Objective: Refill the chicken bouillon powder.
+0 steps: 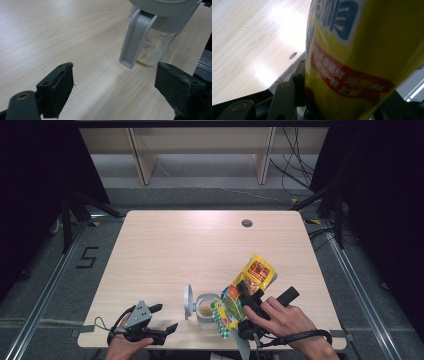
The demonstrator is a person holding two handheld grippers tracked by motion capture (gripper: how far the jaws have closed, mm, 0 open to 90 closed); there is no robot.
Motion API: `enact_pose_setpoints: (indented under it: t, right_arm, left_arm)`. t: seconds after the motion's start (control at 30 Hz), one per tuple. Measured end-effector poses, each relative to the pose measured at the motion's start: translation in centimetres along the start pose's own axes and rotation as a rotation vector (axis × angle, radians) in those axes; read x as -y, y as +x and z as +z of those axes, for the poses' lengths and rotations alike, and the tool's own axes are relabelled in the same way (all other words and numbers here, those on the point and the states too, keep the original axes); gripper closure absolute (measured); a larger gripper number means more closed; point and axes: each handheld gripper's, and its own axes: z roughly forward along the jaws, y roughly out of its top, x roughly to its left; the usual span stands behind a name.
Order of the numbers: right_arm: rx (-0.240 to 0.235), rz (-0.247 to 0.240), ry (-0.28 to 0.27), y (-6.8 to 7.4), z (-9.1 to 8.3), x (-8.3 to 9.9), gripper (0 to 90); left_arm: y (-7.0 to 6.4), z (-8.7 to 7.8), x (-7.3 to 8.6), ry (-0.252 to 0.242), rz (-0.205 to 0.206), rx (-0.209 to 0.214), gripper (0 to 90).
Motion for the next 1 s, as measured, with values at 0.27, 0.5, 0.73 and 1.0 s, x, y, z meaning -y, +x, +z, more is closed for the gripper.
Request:
enact_pose_setpoints:
  t: [0.27,0.5,0.73,1.0]
  right_arm:
    - [-0.01,0.003,-0.006,-0.05,0.06,-0.05,56.7]
    - [-0.015,-0.01,-0.011,-0.02,0.19,-0.26,56.7]
    - [-0.014,-0.003,-0.011,-0.02,0.22,-0.12,56.7]
    - [-0.011,-0.007,-0.003,0.07,0.15,-0.03,56.8]
  left_arm:
    - [0.27,-0.12,-0.1,0.008,0.036,-0.01,14.9]
    - [0.3,-0.07,-0.08,0.001,0.039,-0.004,15.0]
    - [0.26,-0.07,-0.09,-0.002,0.035,-0.004,14.9]
    - [0.27,-0.15,-0.11,0.008,0.039,-0.012,15.0]
